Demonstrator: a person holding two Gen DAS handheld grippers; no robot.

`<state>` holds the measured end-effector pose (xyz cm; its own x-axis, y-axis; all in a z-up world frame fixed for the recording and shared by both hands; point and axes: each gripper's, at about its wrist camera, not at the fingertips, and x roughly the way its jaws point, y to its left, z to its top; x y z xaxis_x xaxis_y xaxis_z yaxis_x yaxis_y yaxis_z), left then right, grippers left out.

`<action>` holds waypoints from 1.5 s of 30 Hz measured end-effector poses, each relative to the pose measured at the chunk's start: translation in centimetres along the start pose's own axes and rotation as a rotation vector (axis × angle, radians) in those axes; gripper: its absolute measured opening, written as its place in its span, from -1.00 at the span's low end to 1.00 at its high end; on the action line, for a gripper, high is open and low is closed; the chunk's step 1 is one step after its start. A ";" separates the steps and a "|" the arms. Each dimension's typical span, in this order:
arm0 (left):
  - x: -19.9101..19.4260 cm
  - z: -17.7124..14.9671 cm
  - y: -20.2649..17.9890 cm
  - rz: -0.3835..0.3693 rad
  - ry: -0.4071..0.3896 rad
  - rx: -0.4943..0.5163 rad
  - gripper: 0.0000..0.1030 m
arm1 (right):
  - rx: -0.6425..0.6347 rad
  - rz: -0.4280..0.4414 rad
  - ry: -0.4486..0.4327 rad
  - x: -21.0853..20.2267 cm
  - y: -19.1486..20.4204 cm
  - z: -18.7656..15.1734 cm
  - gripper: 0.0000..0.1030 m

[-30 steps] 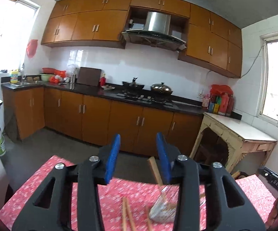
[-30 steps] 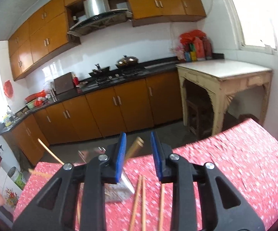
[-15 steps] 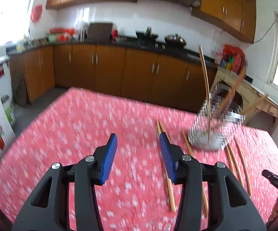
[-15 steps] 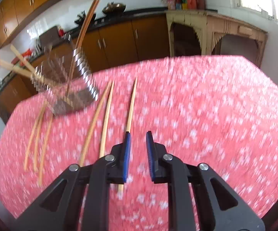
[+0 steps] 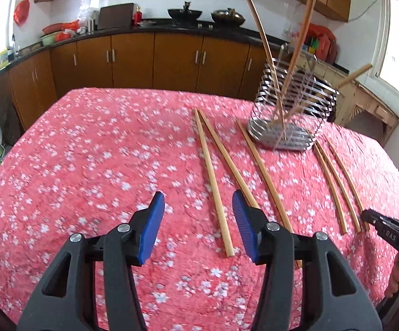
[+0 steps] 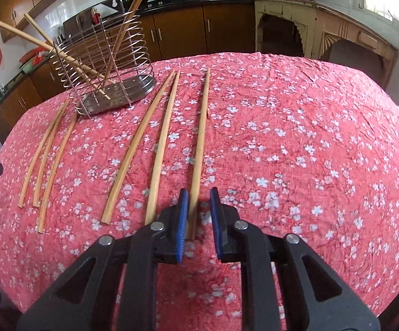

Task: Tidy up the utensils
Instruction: 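Return to the table and close the right gripper on another chopstick, then close the left gripper on a chopstick while the right gripper holds its chopstick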

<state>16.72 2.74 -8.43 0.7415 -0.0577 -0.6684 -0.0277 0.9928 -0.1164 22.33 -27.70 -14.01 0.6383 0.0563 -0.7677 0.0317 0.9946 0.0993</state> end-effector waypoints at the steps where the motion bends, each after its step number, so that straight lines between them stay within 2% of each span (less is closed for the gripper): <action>1: 0.3 -0.1 -0.2 -0.001 0.009 0.005 0.01 | 0.006 -0.001 0.001 0.1 -0.1 0.1 -0.85; 3: 0.6 -0.2 -0.5 0.004 0.018 0.013 0.01 | 0.035 -0.020 0.005 0.5 -0.7 0.7 -0.85; 7: 1.6 -0.4 -1.1 0.007 0.054 0.025 0.01 | 0.174 -0.107 0.000 1.6 -4.2 2.7 -0.86; 13: 3.2 -0.5 -2.0 0.030 0.107 0.045 0.00 | 0.255 -0.125 0.007 2.6 -6.7 3.9 -0.86; 15: 3.8 -0.5 -2.1 0.045 0.130 0.044 -0.14 | 0.256 -0.130 0.008 2.8 -6.8 4.2 -0.85; 16: 4.2 -0.5 -2.1 0.052 0.146 0.043 -0.40 | 0.255 -0.132 0.007 2.6 -7.0 4.1 -0.85; 19: 5.0 -0.3 -1.9 0.093 0.147 0.061 -0.82 | 0.253 -0.138 0.004 3.1 -7.2 4.7 -0.85; 24: 6.7 1.7 1.3 0.149 0.143 0.052 -0.85 | 0.248 -0.179 -0.008 3.2 -8.3 5.2 -0.85; 30: 7.2 2.5 4.2 0.085 0.139 0.016 -0.85 | 0.221 -0.232 -0.032 3.5 -8.7 5.3 -0.85; 33: 7.3 2.5 4.1 0.092 0.141 0.032 -0.79 | 0.231 -0.221 -0.034 3.4 -8.9 5.2 -0.85; 35: 7.2 2.5 3.7 0.089 0.142 0.049 -0.65 | 0.239 -0.211 -0.036 3.4 -9.1 5.2 -0.85; 40: 7.2 2.4 3.2 0.093 0.145 0.075 -0.55 | 0.240 -0.211 -0.036 3.4 -9.2 5.2 -0.85; 42: 7.2 2.4 3.1 0.091 0.146 0.078 -0.28 | 0.241 -0.211 -0.036 3.4 -9.1 5.2 -0.85; 43: 7.3 2.3 3.2 0.107 0.152 0.074 0.07 | 0.242 -0.210 -0.036 3.4 -9.2 5.2 -0.85; 44: 7.4 2.4 3.3 0.112 0.157 0.070 0.20 | 0.243 -0.209 -0.036 3.4 -9.1 5.2 -0.85; 45: 7.3 2.3 3.2 0.107 0.157 0.065 0.20 | 0.243 -0.209 -0.037 3.4 -9.1 5.2 -0.85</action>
<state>23.61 5.75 -11.95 0.6227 0.0377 -0.7816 -0.0531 0.9986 0.0058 28.17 -36.99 -14.25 0.6257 -0.1543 -0.7646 0.3451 0.9338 0.0939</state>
